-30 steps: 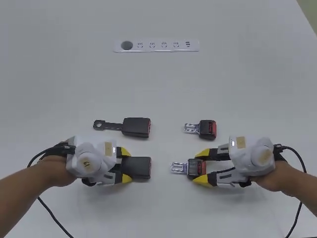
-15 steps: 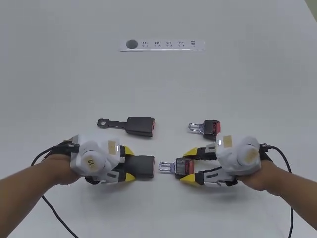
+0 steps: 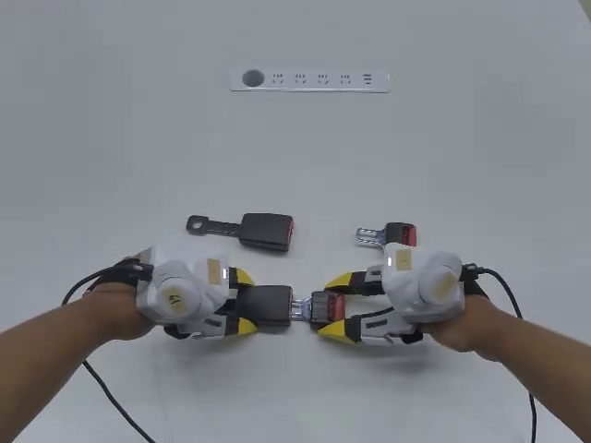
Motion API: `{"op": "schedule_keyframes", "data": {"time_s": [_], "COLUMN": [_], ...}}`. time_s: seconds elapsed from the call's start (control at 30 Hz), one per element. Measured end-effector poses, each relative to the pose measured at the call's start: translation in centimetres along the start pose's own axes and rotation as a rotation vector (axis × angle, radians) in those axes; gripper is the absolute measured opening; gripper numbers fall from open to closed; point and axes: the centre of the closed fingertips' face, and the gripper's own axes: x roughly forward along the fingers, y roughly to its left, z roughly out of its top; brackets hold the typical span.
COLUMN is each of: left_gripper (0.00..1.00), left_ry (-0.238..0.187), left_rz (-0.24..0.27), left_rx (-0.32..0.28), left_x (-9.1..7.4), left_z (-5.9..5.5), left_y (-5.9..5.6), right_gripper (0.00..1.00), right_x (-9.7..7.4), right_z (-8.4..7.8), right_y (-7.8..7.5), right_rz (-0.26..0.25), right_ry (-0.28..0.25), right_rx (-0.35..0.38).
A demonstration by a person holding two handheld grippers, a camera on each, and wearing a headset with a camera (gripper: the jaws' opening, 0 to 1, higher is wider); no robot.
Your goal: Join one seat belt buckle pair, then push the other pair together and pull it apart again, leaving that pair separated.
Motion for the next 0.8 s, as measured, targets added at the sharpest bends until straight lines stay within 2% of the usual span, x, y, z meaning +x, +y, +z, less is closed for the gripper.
{"op": "schedule_keyframes", "data": {"time_s": [0.03, 0.3, 0.6, 0.8], "left_gripper": [0.34, 0.33, 0.33, 0.33], "left_ry": [-0.001, -0.008, -0.018, -0.009], "left_rz": [0.000, -0.001, 0.002, -0.009], "left_rx": [-0.003, 0.004, -0.001, 0.014], "left_x": [0.0, 0.0, 0.0, 0.0], "left_z": [0.0, 0.0, 0.1, 0.1], "left_y": [0.0, 0.0, 0.1, 0.1], "right_gripper": [0.35, 0.34, 0.34, 0.34], "right_x": [-0.2, -0.2, 0.5, 1.0], "right_z": [-0.2, -0.2, 0.3, 0.7], "right_y": [0.1, 0.2, 0.1, 0.1], "right_rz": [0.002, -0.002, 0.002, 0.003], "right_ry": [-0.001, 0.007, 0.013, 0.013], "right_rx": [0.040, 0.053, 0.056, 0.062]}}
